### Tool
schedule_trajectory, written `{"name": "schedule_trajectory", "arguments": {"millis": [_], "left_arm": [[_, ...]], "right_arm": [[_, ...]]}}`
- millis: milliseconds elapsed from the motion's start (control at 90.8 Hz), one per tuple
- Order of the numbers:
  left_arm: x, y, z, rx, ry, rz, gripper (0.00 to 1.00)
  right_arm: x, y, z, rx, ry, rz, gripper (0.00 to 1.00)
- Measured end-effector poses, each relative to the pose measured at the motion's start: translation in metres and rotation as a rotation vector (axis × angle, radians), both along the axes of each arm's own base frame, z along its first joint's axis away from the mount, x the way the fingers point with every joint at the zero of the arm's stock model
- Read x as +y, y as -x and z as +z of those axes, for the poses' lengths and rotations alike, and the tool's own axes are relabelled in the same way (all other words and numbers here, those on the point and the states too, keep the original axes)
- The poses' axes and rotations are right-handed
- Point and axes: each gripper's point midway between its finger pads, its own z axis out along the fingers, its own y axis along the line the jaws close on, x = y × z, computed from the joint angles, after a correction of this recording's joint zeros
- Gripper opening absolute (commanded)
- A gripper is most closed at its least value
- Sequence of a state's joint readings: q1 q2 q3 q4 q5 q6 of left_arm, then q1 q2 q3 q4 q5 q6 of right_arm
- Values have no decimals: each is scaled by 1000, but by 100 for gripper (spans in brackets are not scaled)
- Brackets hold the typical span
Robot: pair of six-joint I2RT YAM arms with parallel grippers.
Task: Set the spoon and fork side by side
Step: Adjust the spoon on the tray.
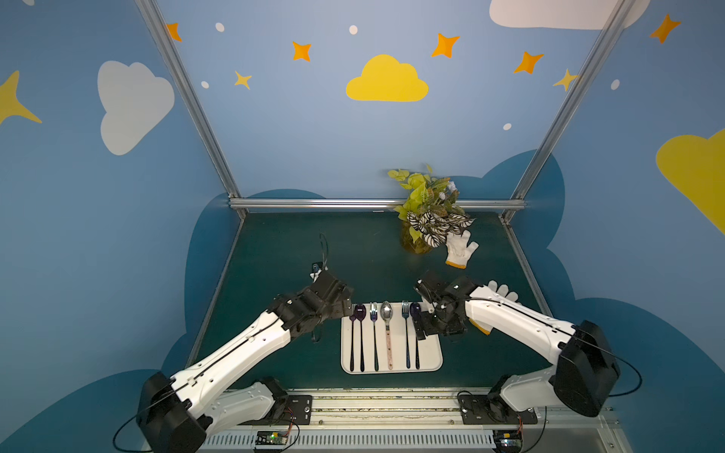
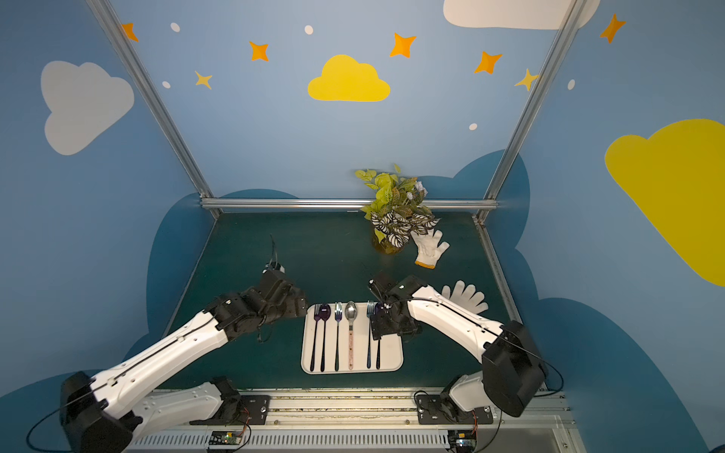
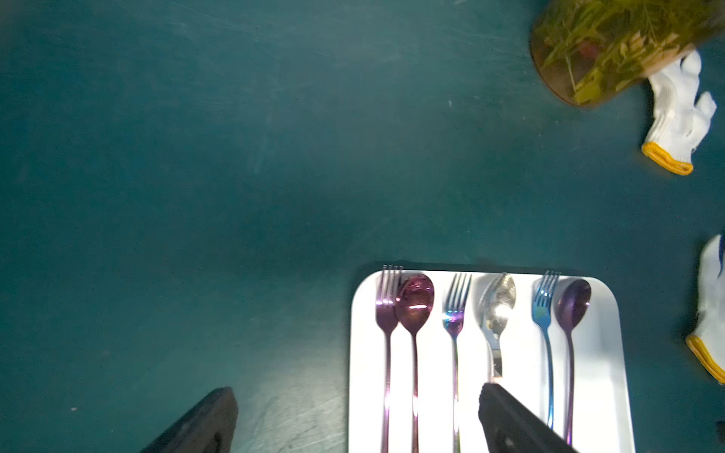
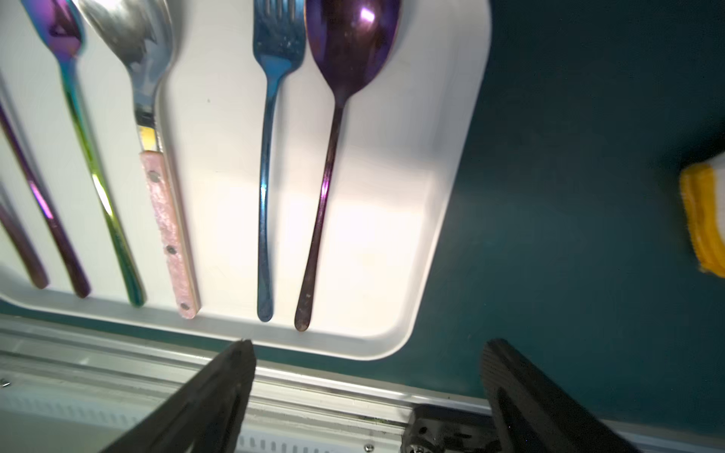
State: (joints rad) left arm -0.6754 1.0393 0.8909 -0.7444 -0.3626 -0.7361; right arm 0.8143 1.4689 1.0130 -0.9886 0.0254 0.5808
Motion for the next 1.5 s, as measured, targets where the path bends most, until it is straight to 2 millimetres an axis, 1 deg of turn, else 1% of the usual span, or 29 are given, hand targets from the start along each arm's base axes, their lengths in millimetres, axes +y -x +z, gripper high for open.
{"name": "schedule_trajectory", "arguments": {"millis": [110,209,319,452,529,749,1013,1211,1498], "left_arm": [[25,10,-2,-16,-5,29,100],[38,19,-8,-13,-15,40,100],[45,25,-12,-4,-26,38,100],[50,29,-12,-5,-25,44,100],[52,30,-11,-8,-23,46,100],[54,31,-11,-8,-24,47,100],[54,31,-12,-4,-23,51,100],[54,31,-13,3,-24,51,100],[53,31,-14,11,-15,61,100]], "right_arm": [[8,7,-22,26,48,3,96],[13,9,-33,33,67,-10,95],[16,10,-41,31,64,-27,94],[12,13,-51,43,81,-44,86],[10,16,-58,54,96,-53,83],[13,15,-59,52,83,-61,75],[14,14,-59,38,63,-59,62],[11,14,-59,27,66,-57,58],[9,13,-58,16,72,-53,56]]}}
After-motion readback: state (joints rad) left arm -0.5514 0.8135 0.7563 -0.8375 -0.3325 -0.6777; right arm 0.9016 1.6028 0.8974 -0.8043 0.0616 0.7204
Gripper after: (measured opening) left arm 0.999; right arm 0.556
